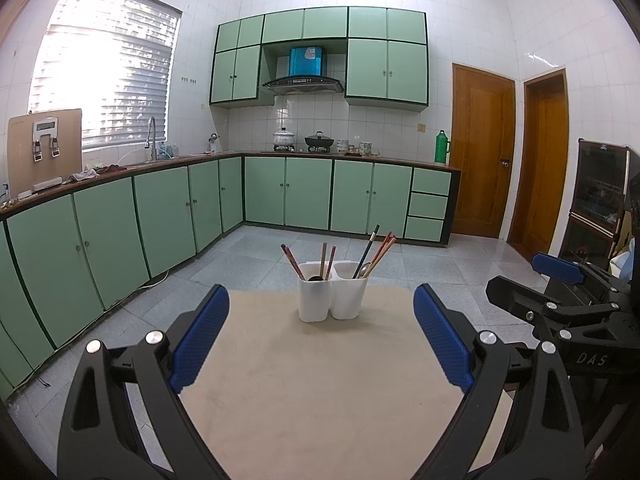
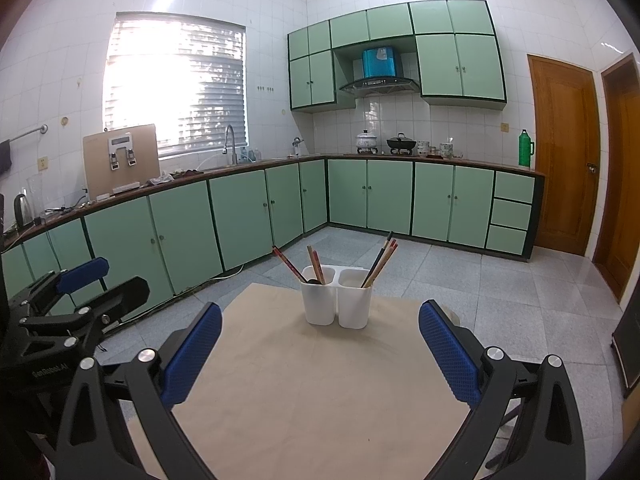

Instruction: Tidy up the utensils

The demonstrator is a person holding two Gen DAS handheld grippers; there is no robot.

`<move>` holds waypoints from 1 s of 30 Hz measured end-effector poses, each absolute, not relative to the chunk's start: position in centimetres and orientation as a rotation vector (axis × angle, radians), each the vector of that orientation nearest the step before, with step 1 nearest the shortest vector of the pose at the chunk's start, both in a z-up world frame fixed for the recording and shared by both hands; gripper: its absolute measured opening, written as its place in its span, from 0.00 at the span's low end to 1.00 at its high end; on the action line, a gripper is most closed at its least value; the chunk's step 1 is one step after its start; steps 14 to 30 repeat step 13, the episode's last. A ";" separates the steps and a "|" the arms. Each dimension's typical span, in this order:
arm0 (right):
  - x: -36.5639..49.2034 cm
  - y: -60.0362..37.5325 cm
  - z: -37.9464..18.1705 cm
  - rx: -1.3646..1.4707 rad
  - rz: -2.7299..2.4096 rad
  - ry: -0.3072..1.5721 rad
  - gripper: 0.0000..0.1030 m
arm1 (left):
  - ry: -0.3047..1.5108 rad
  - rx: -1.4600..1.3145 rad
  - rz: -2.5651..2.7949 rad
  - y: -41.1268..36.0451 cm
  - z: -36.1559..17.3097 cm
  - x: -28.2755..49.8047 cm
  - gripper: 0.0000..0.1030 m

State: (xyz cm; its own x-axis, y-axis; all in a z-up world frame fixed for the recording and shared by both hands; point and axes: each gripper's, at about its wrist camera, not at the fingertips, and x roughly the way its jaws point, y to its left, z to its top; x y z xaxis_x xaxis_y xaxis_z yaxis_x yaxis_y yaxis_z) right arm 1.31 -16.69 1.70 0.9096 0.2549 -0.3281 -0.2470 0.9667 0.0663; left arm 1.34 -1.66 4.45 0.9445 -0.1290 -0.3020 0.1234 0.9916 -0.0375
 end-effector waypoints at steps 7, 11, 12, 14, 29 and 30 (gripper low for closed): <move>1.5 -16.9 1.5 0.026 0.257 0.347 0.94 | 0.313 -0.020 -0.132 -1.5 4.3 1.4 0.88; 1.5 -17.0 1.4 0.026 0.257 0.349 0.94 | 0.318 -0.022 -0.130 -1.5 4.3 1.5 0.88; 1.5 -17.0 1.4 0.026 0.256 0.350 0.94 | 0.319 -0.021 -0.129 -1.5 4.3 1.5 0.88; 1.5 -17.0 1.3 0.026 0.256 0.351 0.94 | 0.320 -0.021 -0.129 -1.5 4.2 1.5 0.88; 1.5 -17.0 1.3 0.026 0.256 0.351 0.94 | 0.320 -0.021 -0.129 -1.5 4.2 1.5 0.88; 1.5 -17.0 1.3 0.026 0.256 0.351 0.94 | 0.320 -0.021 -0.129 -1.5 4.2 1.5 0.88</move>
